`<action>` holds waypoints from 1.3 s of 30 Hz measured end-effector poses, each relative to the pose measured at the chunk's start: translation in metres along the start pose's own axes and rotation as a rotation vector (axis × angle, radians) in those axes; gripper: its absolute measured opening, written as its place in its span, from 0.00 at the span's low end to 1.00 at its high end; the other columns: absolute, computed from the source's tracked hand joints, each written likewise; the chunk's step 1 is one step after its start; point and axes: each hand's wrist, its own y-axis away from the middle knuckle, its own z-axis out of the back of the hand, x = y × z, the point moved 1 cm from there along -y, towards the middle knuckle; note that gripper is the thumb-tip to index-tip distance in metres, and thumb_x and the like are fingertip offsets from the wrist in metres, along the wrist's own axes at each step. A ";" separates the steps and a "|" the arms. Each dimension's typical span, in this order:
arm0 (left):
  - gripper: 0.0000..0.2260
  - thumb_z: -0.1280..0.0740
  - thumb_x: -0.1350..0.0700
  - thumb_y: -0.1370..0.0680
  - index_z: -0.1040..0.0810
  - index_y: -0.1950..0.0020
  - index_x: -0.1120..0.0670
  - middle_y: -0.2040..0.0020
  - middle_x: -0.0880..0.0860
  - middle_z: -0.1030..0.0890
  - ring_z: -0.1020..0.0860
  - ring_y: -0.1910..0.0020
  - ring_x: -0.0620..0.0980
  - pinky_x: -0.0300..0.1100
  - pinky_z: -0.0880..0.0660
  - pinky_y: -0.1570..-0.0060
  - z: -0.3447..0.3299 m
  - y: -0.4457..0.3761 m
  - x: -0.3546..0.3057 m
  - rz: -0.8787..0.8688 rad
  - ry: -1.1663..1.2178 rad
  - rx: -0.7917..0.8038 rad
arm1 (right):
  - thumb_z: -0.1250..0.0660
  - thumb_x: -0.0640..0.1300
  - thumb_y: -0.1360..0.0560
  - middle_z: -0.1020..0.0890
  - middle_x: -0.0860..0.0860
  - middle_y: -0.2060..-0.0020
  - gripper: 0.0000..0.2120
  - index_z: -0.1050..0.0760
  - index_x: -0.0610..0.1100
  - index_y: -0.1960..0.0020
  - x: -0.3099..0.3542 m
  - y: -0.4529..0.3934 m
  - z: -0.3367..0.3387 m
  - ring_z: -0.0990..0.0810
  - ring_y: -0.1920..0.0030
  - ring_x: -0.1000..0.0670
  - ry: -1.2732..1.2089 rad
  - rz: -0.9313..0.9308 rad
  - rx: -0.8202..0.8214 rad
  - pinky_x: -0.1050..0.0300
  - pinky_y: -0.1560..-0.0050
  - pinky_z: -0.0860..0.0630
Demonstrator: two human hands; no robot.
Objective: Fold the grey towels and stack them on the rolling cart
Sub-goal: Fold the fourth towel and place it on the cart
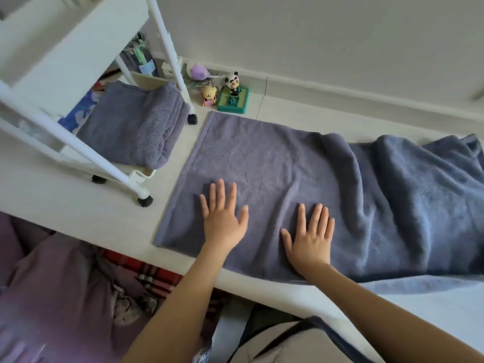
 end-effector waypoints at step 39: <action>0.28 0.51 0.42 0.22 0.41 0.24 0.53 0.25 0.57 0.37 0.39 0.26 0.57 0.59 0.49 0.30 -0.055 -0.011 -0.234 -0.397 -0.115 -0.007 | 0.58 0.65 0.23 0.57 0.51 0.23 0.30 0.60 0.57 0.24 -0.296 -0.026 0.045 0.61 0.24 0.45 -0.089 -0.391 -0.034 0.36 0.28 0.59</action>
